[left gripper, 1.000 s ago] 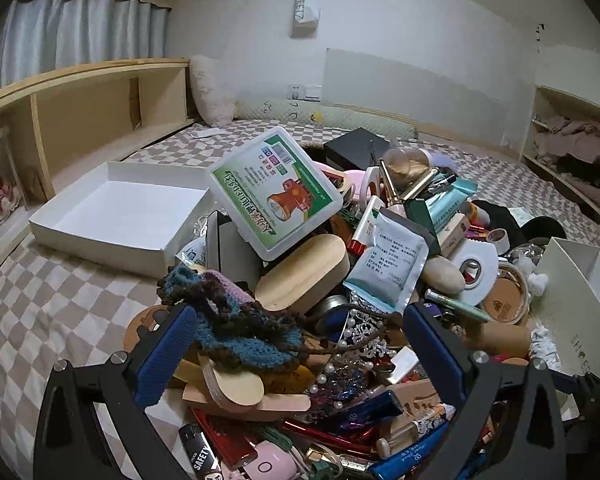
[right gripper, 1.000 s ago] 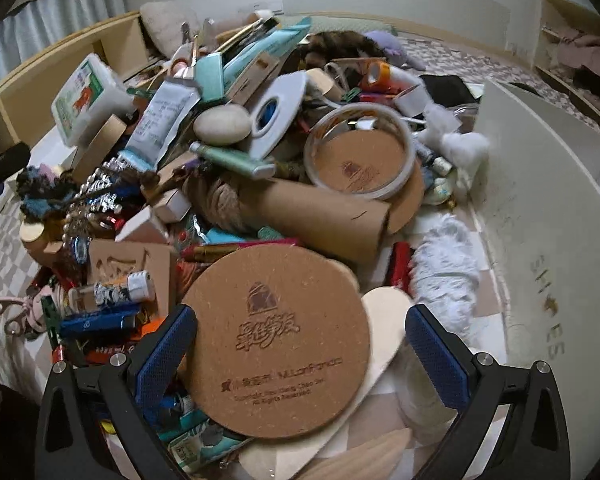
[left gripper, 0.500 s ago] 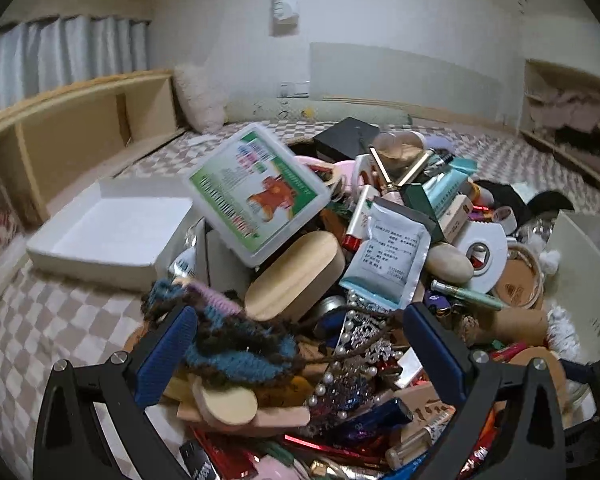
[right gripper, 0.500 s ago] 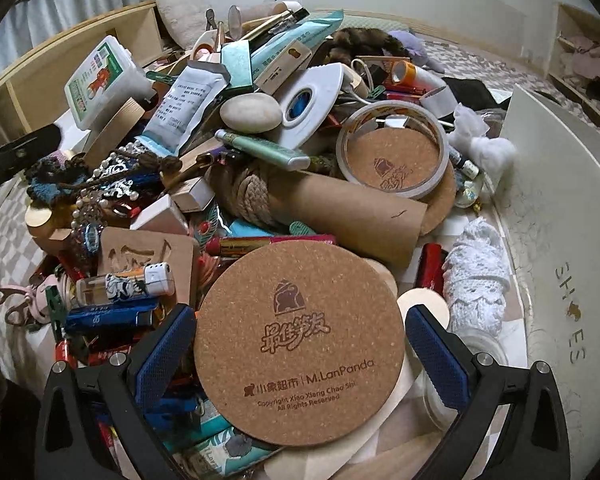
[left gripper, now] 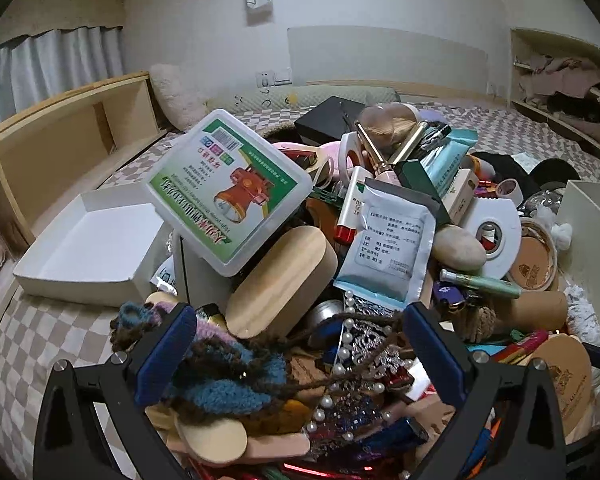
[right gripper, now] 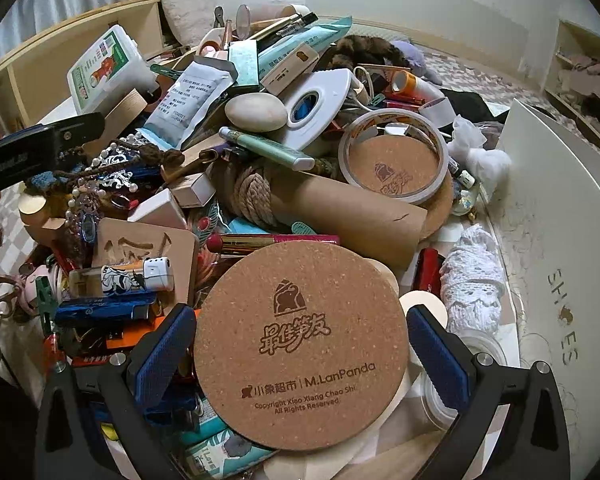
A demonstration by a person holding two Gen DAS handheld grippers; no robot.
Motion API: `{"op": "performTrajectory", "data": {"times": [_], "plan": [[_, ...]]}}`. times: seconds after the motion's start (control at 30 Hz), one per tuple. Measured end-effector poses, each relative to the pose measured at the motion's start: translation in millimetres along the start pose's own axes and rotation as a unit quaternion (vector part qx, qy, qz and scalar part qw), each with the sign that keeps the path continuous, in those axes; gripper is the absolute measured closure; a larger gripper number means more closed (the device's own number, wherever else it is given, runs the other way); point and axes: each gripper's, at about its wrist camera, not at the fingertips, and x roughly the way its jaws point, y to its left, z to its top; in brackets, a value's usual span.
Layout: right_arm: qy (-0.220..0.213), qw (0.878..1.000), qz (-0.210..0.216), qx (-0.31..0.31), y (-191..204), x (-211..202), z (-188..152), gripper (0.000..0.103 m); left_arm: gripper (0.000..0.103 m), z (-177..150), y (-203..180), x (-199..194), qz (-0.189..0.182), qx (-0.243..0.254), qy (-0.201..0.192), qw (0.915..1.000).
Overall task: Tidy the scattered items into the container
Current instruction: 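Lower the right tool onto the round cork coaster while the left tool reaches the wooden pieces, then grasp the cork coaster with the right tool while the left tool grasps the stack of wooden discs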
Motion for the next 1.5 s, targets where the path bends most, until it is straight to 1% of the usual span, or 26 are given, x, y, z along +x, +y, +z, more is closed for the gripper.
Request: {"op": "performTrajectory", "data": {"times": [0.1, 0.17, 0.33, 0.43, 0.47, 0.57, 0.6, 0.63, 0.67, 0.73, 0.9, 0.97, 1.1, 1.2, 1.37, 1.5], "plan": [[-0.001, 1.0, -0.001, -0.004, 2.0, -0.5, -0.9, 0.0, 0.0, 3.3, -2.8, 12.8, 0.01, 0.015, 0.008, 0.9998], [0.006, 1.0, 0.004, -0.003, 4.0, 1.2, -2.3, 0.0, 0.0, 5.3, -3.7, 21.6, 0.02, 0.024, 0.013, 0.9994], [0.023, 0.999, 0.026, 0.016, -0.3, 7.4, 0.4, 0.0, 0.0, 8.5, 3.4, 36.4, 0.031, 0.02, 0.024, 0.999], [0.023, 0.999, 0.033, 0.016, -0.2, 7.6, 0.3, 0.0, 0.0, 7.8, 10.9, 41.7, 0.023, 0.008, 0.033, 0.9992], [0.023, 0.999, 0.034, 0.015, 0.1, 7.1, -0.1, 0.004, 0.0, 7.6, 12.8, 42.6, 0.02, 0.004, 0.033, 0.9993], [0.024, 0.999, 0.036, 0.013, 1.2, 5.2, -1.6, 0.004, 0.001, 7.3, 15.1, 43.3, 0.013, 0.002, 0.034, 0.9993], [0.023, 0.999, 0.037, 0.015, 0.4, 4.9, -1.7, 0.004, 0.003, 7.3, 16.3, 42.9, 0.011, -0.001, 0.034, 0.9994], [0.022, 0.999, 0.037, 0.018, -0.8, 4.7, -1.5, 0.004, 0.009, 7.3, 17.8, 42.4, 0.009, -0.004, 0.033, 0.9994], [0.022, 0.999, 0.038, 0.021, -2.0, 4.5, -1.3, 0.004, 0.023, 7.4, 19.5, 43.3, 0.009, -0.005, 0.038, 0.9992], [0.017, 0.998, 0.043, 0.031, -8.2, 6.7, 3.1, 0.004, 0.033, 6.6, 20.9, 45.2, 0.0, -0.004, 0.048, 0.9988], [0.007, 0.997, 0.059, 0.057, -21.6, 3.9, 7.1, 0.004, 0.038, 5.0, 20.7, 42.6, -0.003, -0.003, 0.052, 0.9986], [0.006, 0.996, 0.064, 0.065, -26.7, 4.6, 9.1, 0.004, 0.043, 9.4, 20.6, 43.8, -0.005, -0.003, 0.052, 0.9986], [-0.003, 0.994, 0.076, 0.074, -33.1, 3.8, 13.8, 0.004, 0.044, 12.6, 23.5, 44.7, -0.008, -0.007, 0.054, 0.9985], [-0.01, 0.994, 0.082, 0.078, -35.4, 1.5, 15.2, 0.004, 0.047, 11.9, 25.5, 39.9, -0.013, -0.014, 0.051, 0.9985], [-0.018, 0.992, 0.092, 0.087, -39.4, -1.1, 16.2, 0.004, 0.049, 11.5, 28.8, 30.9, -0.022, -0.028, 0.041, 0.9985], [-0.026, 0.99, 0.1, 0.092, -41.9, -2.8, 17.9, 0.004, 0.051, 10.1, 29.3, 28.4, -0.025, -0.036, 0.04, 0.9982]]}}
